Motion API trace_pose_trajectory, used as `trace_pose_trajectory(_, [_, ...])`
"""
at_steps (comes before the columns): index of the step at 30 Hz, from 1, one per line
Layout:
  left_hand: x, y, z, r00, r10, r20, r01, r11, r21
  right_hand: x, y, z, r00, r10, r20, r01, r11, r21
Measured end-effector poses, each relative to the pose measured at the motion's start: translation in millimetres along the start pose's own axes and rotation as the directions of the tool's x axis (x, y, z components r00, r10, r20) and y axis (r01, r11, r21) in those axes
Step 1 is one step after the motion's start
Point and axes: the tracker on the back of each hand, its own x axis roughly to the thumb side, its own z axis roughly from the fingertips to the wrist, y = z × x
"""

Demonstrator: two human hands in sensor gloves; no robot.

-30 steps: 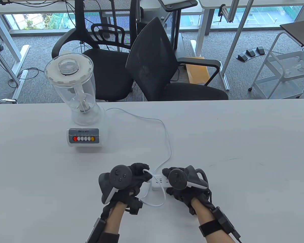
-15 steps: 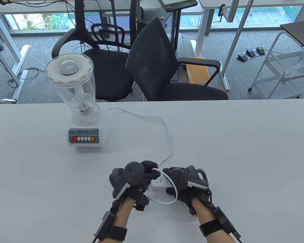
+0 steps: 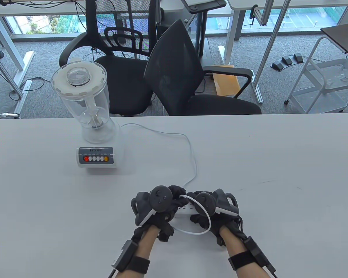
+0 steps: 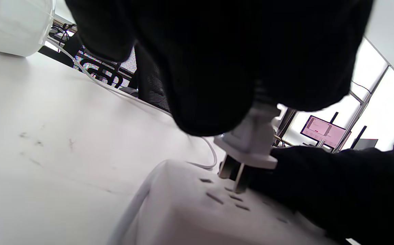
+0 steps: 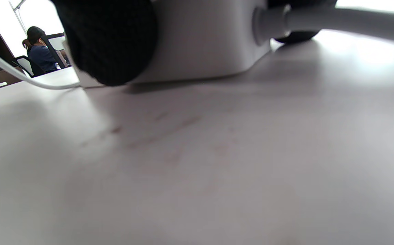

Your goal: Plug the blender into the power strip

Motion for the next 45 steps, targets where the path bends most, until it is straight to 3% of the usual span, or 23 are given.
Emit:
trace_pose_trajectory(5, [3.4, -6.6, -0.2, 1.000, -0.008, 0.012, 0.008, 1.000, -0.023, -0.2, 0.1, -0.2, 1.000, 0.001, -0.001, -0.001, 1.000, 0.000])
trace_pose_trajectory(17, [16.1, -19.1, 5.3, 0.982, -0.175, 0.072, 0.176, 0.984, -0.003, -0.5, 0.5, -0.2, 1.000, -0.004, 0.001, 0.004, 1.000, 0.002])
trace_pose_trajectory(19, [12.7, -23.3, 4.3, 0.993, -0.103, 0.049, 0.104, 0.994, -0.021, -0.3, 0.5, 0.0, 1.000, -0.003, -0.001, 0.003, 1.000, 0.001])
trace_pose_trajectory(33, [12.4, -23.1, 2.9, 0.995, -0.092, 0.045, 0.094, 0.995, -0.040, -0.6, 0.6, -0.2, 1.000, 0.001, -0.002, -0.001, 1.000, 0.003])
trace_pose_trajectory(45, [13.3, -15.0, 7.6, 0.971, -0.211, 0.115, 0.223, 0.969, -0.102, -1.9, -2.3, 4.1, 0.999, 0.038, 0.006, -0.039, 0.999, 0.018])
